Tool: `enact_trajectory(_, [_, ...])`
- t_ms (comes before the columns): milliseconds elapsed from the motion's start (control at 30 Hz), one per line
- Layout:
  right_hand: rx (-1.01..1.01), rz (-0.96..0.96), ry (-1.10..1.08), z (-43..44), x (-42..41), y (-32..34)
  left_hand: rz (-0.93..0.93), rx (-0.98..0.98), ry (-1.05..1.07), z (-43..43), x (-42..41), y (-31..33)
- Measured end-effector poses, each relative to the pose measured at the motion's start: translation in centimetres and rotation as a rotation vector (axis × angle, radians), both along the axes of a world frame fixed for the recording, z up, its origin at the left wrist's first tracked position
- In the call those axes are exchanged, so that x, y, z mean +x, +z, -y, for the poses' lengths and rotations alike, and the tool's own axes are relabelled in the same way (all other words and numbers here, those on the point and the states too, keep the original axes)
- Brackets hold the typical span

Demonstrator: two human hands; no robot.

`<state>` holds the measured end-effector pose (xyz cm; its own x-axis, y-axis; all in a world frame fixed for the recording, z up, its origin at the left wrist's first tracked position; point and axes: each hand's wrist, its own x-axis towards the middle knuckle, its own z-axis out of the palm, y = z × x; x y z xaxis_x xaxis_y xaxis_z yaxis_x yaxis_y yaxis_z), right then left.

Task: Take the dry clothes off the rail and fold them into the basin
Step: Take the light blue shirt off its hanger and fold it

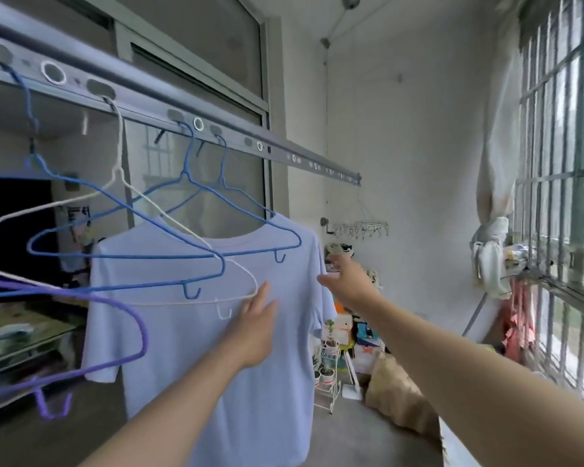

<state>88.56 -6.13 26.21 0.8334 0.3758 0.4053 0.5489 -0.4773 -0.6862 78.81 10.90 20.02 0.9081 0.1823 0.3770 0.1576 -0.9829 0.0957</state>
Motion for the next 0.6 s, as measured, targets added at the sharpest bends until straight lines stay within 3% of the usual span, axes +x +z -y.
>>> enact_trajectory(133, [0.072,0.052,-0.052,-3.1,3.3,1.8,0.054,0.121,-0.011,-0.6,2.9,-0.5])
enact_trajectory(367, [0.126,0.098,0.059,-5.8,5.6,3.3,0.207,0.091,0.064,-0.6,4.6,2.1])
enact_trajectory(600, [0.022,0.188,0.107,-3.0,4.4,1.6,0.263,-0.159,0.016,0.7,4.5,2.5])
